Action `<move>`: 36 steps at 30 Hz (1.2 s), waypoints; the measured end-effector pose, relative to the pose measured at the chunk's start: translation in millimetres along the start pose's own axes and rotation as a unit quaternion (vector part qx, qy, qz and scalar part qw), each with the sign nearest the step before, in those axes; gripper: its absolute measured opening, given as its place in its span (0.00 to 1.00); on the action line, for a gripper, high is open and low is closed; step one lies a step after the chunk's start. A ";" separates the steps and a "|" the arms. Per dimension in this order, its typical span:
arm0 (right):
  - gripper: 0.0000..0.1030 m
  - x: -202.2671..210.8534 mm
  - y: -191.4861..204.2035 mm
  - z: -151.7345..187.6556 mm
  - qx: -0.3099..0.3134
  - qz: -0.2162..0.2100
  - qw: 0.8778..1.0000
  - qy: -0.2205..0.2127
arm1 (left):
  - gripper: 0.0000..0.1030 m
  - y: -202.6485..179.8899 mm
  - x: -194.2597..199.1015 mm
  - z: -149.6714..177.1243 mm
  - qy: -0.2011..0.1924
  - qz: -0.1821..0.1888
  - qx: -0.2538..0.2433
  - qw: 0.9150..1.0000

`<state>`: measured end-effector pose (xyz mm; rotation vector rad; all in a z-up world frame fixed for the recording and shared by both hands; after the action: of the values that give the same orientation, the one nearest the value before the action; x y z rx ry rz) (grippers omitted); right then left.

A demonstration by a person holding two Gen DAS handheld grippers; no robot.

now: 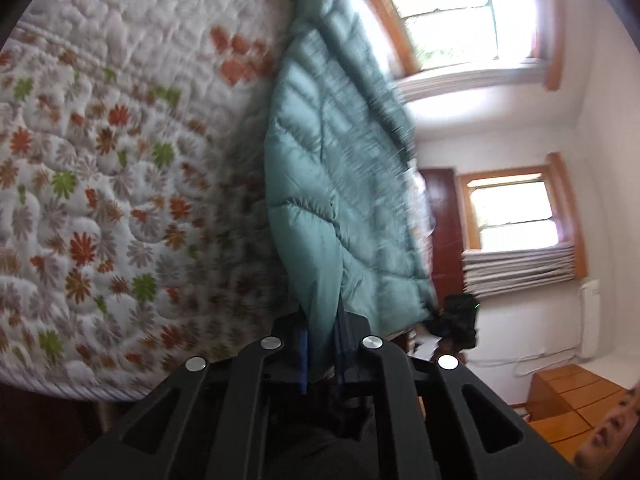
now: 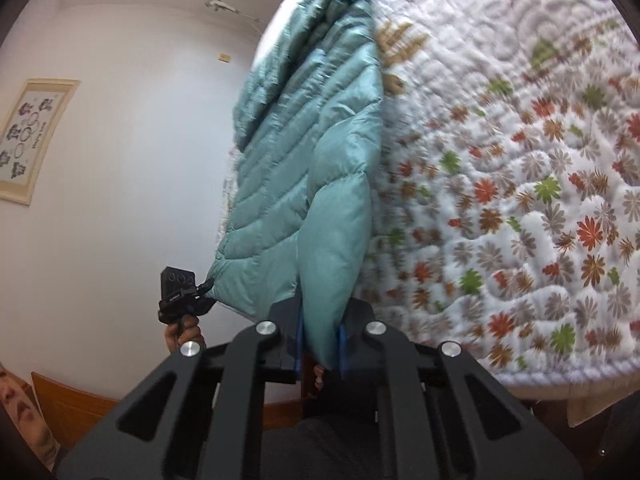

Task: Fold large clothes
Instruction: 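Lift the hem with both tools and fold it toward the collar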

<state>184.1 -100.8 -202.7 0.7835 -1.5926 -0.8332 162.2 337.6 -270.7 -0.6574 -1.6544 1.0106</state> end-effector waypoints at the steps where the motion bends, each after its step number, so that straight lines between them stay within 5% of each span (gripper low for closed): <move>1: 0.09 3.8 6.6 1.1 0.005 -0.004 1.000 -0.005 | 0.08 -7.2 5.6 2.4 -0.012 0.014 -0.003 1.000; 9: 0.09 19.5 42.4 4.8 0.033 -0.023 0.999 -0.021 | 0.08 -36.3 33.0 11.3 -0.063 0.070 -0.019 0.995; 15: 0.09 28.4 65.5 -36.9 0.045 -0.030 0.997 -0.051 | 0.08 -51.2 52.7 -16.9 -0.105 0.115 -0.018 0.988; 23: 0.09 37.7 81.7 -135.2 0.056 -0.018 0.994 -0.093 | 0.08 -77.0 58.1 -108.0 -0.149 0.141 -0.004 0.979; 36: 0.12 -16.2 45.1 -265.8 -0.005 0.028 0.997 -0.072 | 0.08 -35.5 -2.3 -252.9 -0.129 0.074 0.072 0.986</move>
<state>446.1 -91.7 -138.1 0.6823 -1.7278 -0.8720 405.1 393.2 -215.0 -0.5781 -1.7536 1.3565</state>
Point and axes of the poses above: each gripper's, at about its wrist camera, not at the fingertips, and x roughly against the way its jaws point, y to its left, z to its underside, the point moved 8 cm from there along -x, roughly the way its jaws point, and after that the axes turned 4 degrees about y, right-handed, at the moved point
